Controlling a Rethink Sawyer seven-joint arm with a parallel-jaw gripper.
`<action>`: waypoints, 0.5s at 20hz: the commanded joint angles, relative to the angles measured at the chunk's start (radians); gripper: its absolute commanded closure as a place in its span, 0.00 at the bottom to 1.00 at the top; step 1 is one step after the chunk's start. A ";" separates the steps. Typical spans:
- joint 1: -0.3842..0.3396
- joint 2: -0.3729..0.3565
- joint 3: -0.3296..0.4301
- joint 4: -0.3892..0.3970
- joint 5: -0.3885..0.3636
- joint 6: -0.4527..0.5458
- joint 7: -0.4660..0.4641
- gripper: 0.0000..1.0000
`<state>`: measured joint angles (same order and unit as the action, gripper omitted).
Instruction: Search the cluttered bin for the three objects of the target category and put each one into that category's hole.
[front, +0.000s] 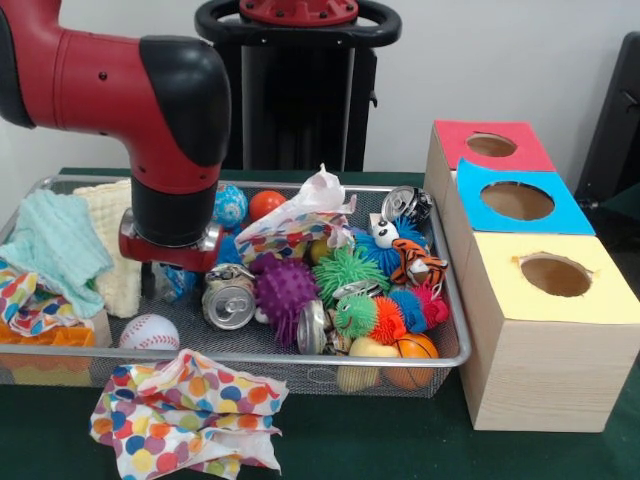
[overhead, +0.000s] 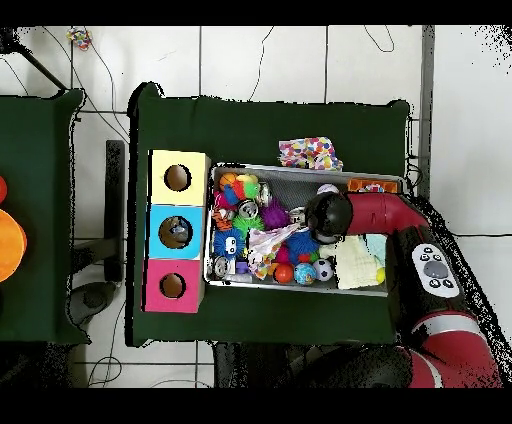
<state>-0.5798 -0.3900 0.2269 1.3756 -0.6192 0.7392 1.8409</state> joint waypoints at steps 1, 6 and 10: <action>-0.048 0.105 0.014 0.000 -0.011 0.182 -0.207 0.00; -0.015 0.113 -0.019 -0.057 -0.012 0.311 -0.186 0.00; -0.010 0.121 -0.034 -0.078 -0.017 0.384 -0.173 0.00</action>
<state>-0.5943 -0.3362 0.2186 1.3437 -0.6182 0.9133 1.8409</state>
